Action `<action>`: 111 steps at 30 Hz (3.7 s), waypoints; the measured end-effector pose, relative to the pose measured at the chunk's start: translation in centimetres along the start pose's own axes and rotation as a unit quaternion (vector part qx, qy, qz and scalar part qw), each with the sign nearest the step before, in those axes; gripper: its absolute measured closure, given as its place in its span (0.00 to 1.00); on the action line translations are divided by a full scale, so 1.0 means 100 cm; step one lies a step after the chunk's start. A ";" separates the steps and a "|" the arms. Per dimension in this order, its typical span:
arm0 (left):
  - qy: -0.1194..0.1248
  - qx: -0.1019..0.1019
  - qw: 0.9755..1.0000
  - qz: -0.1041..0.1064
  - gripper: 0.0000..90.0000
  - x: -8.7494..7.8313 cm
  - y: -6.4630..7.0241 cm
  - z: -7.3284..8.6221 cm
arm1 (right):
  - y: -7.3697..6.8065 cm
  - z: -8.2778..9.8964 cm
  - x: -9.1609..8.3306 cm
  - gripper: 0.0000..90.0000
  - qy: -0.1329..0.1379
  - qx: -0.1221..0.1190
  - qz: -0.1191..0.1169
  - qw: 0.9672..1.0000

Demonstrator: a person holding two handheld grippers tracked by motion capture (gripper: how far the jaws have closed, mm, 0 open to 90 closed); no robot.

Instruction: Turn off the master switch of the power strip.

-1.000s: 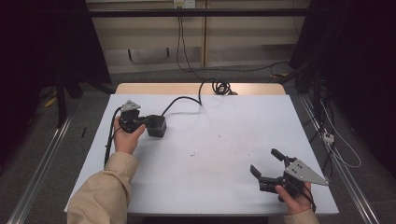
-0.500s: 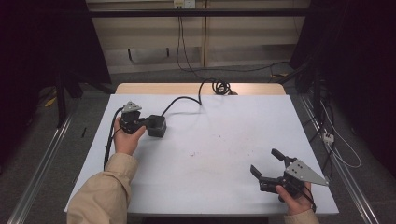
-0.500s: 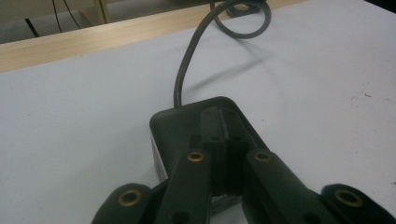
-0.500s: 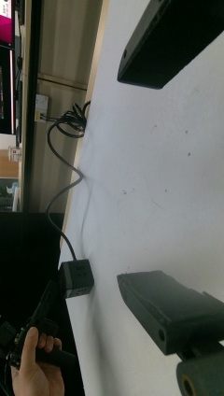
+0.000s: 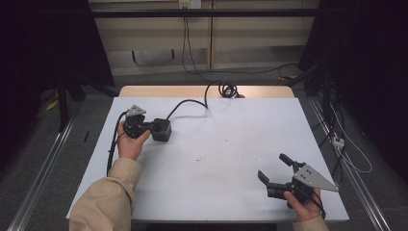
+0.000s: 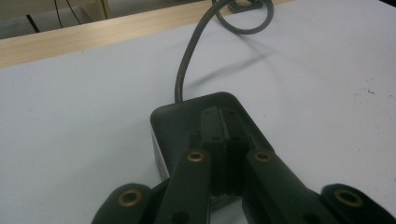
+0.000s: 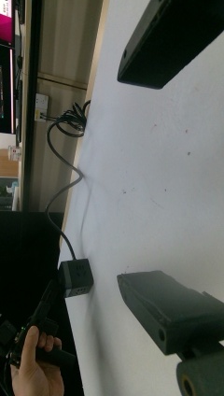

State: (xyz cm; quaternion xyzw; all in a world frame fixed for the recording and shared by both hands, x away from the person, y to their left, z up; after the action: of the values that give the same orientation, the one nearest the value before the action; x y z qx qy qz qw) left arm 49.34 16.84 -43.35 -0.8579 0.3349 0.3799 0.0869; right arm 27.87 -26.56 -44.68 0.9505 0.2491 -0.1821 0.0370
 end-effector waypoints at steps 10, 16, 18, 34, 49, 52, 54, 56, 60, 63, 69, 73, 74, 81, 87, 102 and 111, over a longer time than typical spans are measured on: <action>-0.002 0.005 1.000 -0.007 1.00 0.001 0.002 0.000 | -0.002 0.000 0.000 0.05 0.000 -0.001 -0.001 1.000; -0.002 0.002 1.000 -0.007 1.00 0.001 0.002 0.001 | -0.001 0.000 -0.001 0.05 0.001 0.000 0.000 1.000; -0.003 -0.001 1.000 -0.007 1.00 0.000 0.002 0.001 | -0.001 0.000 -0.001 0.05 0.001 0.000 0.000 1.000; 0.000 0.008 1.000 -0.015 1.00 0.001 0.007 0.002 | -0.001 0.000 -0.003 0.05 0.003 -0.003 0.001 1.000; 0.013 -0.009 1.000 -0.006 1.00 0.001 0.005 0.005 | -0.002 0.000 -0.004 0.05 0.003 0.000 0.002 1.000; 0.011 -0.006 1.000 -0.009 1.00 0.002 0.006 0.005 | -0.002 0.000 -0.004 0.05 0.003 -0.003 0.001 1.000; 0.013 -0.012 1.000 -0.005 1.00 0.002 0.006 0.006 | -0.002 0.000 -0.004 0.05 0.003 -0.002 0.002 1.000; 0.012 -0.010 1.000 -0.007 1.00 0.002 0.005 0.006 | -0.002 -0.001 -0.004 0.05 0.003 -0.001 0.002 1.000; 0.013 -0.010 1.000 -0.007 1.00 0.002 0.006 0.006 | -0.001 -0.001 -0.005 0.05 0.004 -0.002 0.002 1.000; 0.011 -0.007 1.000 -0.008 1.00 0.001 0.006 0.006 | -0.001 -0.001 -0.005 0.05 0.003 -0.002 0.002 1.000; 0.012 -0.010 1.000 -0.008 1.00 0.001 0.006 0.006 | -0.001 -0.001 -0.005 0.05 0.004 -0.001 0.002 1.000; 0.013 -0.009 1.000 -0.006 1.00 0.002 0.006 0.005 | -0.001 -0.001 -0.005 0.05 0.004 -0.002 0.002 1.000; 0.012 -0.008 1.000 -0.007 1.00 0.002 0.006 0.005 | 0.000 -0.001 -0.005 0.05 0.004 -0.002 0.002 1.000; 0.012 -0.017 1.000 -0.004 1.00 0.002 0.006 0.005 | 0.000 -0.001 -0.005 0.05 0.004 0.000 0.003 1.000; 0.011 -0.018 1.000 -0.002 1.00 0.001 0.005 0.005 | 0.000 -0.001 -0.004 0.05 0.003 -0.001 0.002 1.000; 0.015 -0.019 1.000 -0.007 1.00 -0.001 0.006 0.002 | -0.001 -0.002 -0.004 0.05 0.006 -0.001 0.000 1.000; 0.025 -0.028 0.999 0.004 1.00 -0.005 0.005 0.002 | 0.000 -0.002 -0.004 0.05 0.007 -0.002 -0.001 1.000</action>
State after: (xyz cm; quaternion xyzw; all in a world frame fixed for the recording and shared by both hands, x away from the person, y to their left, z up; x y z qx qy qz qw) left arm 48.63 16.78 -43.03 -0.8678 0.3297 0.3680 0.0534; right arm 27.62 -26.70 -44.36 0.9513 0.2508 -0.1753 0.0374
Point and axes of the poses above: each handheld gripper's, and its own axes: x roughly forward along the jaws, z roughly out of its underside, y roughly to its right, the point moved 3 cm from there along x, roughly forward along the jaws, and after that the axes turned 12 degrees about -y, right-handed, at the moved point
